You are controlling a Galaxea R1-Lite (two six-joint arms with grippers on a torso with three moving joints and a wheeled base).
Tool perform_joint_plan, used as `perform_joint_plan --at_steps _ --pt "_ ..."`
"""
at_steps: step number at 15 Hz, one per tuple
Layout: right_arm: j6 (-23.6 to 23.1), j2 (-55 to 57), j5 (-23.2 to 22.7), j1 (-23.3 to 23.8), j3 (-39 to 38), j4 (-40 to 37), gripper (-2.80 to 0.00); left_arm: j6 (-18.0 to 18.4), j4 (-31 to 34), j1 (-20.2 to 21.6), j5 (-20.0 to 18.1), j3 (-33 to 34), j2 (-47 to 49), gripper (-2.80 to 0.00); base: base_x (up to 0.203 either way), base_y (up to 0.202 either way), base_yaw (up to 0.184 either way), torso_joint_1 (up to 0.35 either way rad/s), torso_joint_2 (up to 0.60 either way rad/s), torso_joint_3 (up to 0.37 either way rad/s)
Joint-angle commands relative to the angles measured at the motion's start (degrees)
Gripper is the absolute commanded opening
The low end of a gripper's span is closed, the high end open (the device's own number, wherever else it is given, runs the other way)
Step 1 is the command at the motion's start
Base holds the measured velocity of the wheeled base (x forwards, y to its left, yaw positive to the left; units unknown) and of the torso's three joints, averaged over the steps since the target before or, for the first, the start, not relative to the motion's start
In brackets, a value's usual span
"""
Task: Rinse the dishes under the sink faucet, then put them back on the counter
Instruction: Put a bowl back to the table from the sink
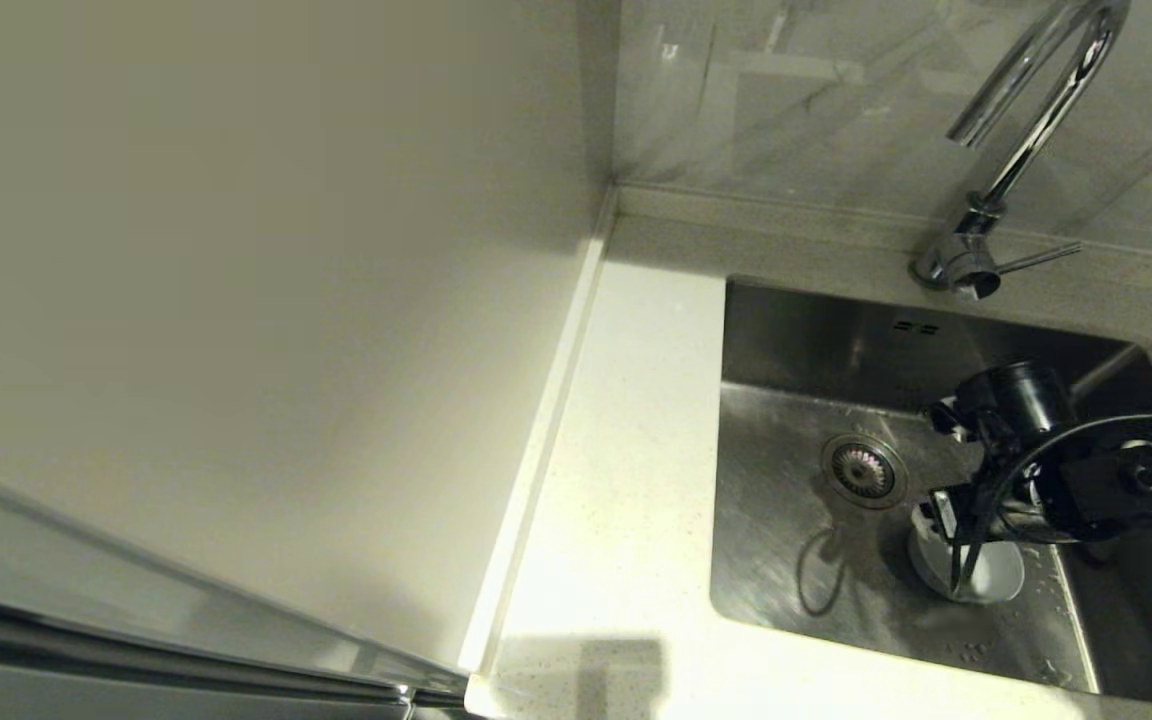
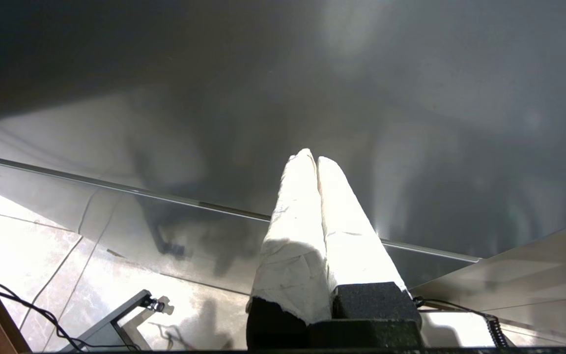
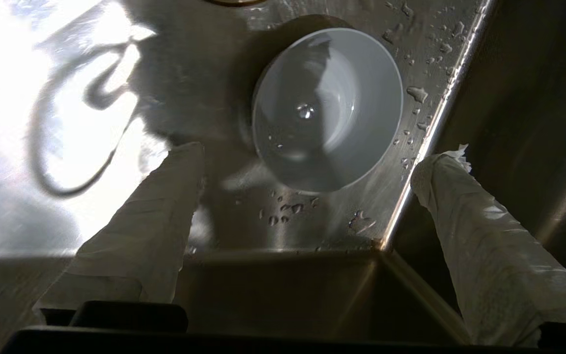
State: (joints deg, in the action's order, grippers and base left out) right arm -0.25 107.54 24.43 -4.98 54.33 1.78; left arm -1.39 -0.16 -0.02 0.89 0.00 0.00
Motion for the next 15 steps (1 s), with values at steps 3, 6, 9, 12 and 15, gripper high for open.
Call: perform_joint_plan --at_steps 3,6,9,12,15 --pt "0.15 7.89 4.28 -0.48 1.26 5.98 0.0 -0.01 -0.02 -0.02 0.03 0.0 -0.18 -2.8 0.0 0.0 0.0 0.0 0.0 0.0" --pt "4.6 12.23 8.4 -1.37 3.21 7.32 0.0 -0.01 -0.02 0.02 -0.01 0.0 -0.18 -2.8 0.0 0.0 0.0 0.0 0.0 0.0" --pt "9.84 15.07 11.6 -1.68 6.38 2.1 0.0 -0.01 -0.02 -0.06 -0.01 0.0 -0.18 -2.8 0.0 0.0 0.0 0.0 0.0 0.0" --pt "15.36 17.53 10.94 -1.7 11.95 -6.72 0.0 -0.01 -0.02 0.02 -0.01 0.0 -0.18 -2.8 0.0 0.0 0.0 0.0 0.0 0.0" --pt "16.98 19.95 9.39 -1.7 14.57 -9.42 0.0 -0.01 -0.02 0.02 -0.01 0.0 -0.18 -2.8 0.0 0.0 0.0 0.0 0.0 0.0"
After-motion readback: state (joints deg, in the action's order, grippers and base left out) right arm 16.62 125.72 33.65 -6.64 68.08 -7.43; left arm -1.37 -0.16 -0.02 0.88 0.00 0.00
